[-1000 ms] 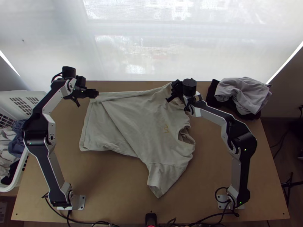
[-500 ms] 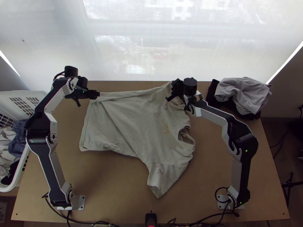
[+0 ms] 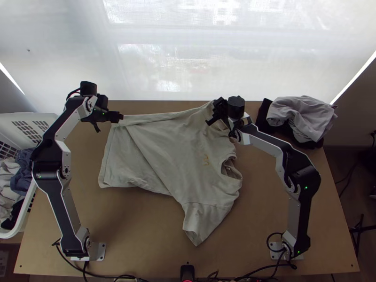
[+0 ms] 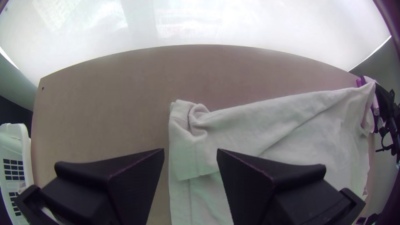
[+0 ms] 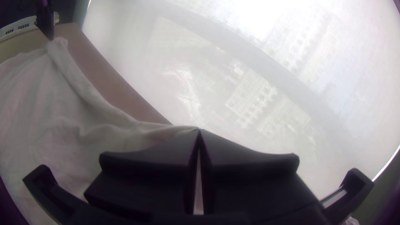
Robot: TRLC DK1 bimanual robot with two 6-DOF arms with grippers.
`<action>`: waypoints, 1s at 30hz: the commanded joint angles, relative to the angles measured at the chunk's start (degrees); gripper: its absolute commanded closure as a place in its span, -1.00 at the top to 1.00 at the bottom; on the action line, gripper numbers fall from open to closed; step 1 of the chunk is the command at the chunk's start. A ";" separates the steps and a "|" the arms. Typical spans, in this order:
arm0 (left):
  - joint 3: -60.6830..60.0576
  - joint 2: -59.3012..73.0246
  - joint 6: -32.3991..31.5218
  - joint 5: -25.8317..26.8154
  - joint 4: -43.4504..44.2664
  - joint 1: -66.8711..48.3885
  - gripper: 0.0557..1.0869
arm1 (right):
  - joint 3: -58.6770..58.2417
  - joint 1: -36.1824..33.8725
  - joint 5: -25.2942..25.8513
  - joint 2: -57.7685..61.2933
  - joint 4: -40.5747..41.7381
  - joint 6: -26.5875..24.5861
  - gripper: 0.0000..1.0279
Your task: Fold the t-shirt
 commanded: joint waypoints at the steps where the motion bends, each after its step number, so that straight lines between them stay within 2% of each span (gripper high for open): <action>1: -0.39 0.71 0.02 -0.19 -0.67 -0.59 0.12 | 0.22 -0.08 0.01 -0.05 0.06 -0.10 -0.95; 3: -0.39 0.97 0.02 -0.19 -0.75 -0.59 0.04 | 0.30 -0.08 0.01 -0.05 0.06 -0.10 -0.95; 4: -0.39 1.06 0.02 -0.10 -0.75 -0.59 -0.11 | 0.22 -0.08 0.01 -0.05 -0.03 -0.10 -0.95; 9: -0.31 1.32 0.11 0.16 -0.75 -0.59 -0.56 | 0.30 -0.17 0.01 -0.05 -0.03 -0.10 -0.95; 11: -0.22 1.41 0.02 0.25 -0.67 -0.50 -0.81 | 0.30 -0.17 0.01 -0.05 -0.03 -0.19 -0.95; 13: -0.04 1.24 0.02 0.25 -0.58 -0.50 -0.93 | 0.30 -0.26 0.01 -0.05 -0.03 -0.19 -0.95; 30: 6.11 2.20 -0.42 0.25 1.09 -0.50 -0.93 | 2.85 -1.05 0.01 1.88 -0.03 -1.16 -0.95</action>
